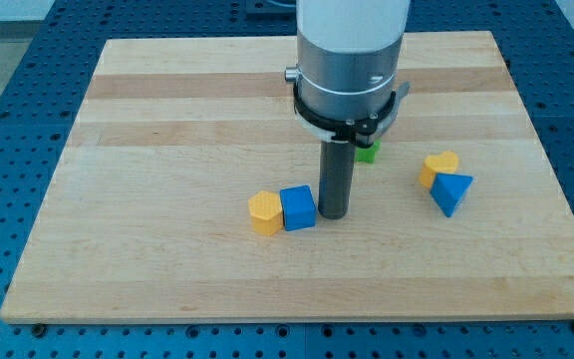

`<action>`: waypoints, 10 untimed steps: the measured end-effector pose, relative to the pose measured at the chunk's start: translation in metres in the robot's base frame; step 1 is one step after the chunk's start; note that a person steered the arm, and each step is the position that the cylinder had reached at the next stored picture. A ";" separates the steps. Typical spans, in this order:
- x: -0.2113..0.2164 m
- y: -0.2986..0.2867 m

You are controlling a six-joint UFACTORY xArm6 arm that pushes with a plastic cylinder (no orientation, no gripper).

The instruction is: Slide the yellow heart closer to the blue cube

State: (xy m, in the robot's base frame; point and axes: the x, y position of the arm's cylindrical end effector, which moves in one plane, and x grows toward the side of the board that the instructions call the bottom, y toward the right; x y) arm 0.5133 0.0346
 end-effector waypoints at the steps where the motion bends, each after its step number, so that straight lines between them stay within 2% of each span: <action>1: 0.006 0.000; 5: 0.008 -0.005; 8: 0.036 0.135; 10: 0.005 0.174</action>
State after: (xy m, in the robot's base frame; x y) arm 0.5180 0.2084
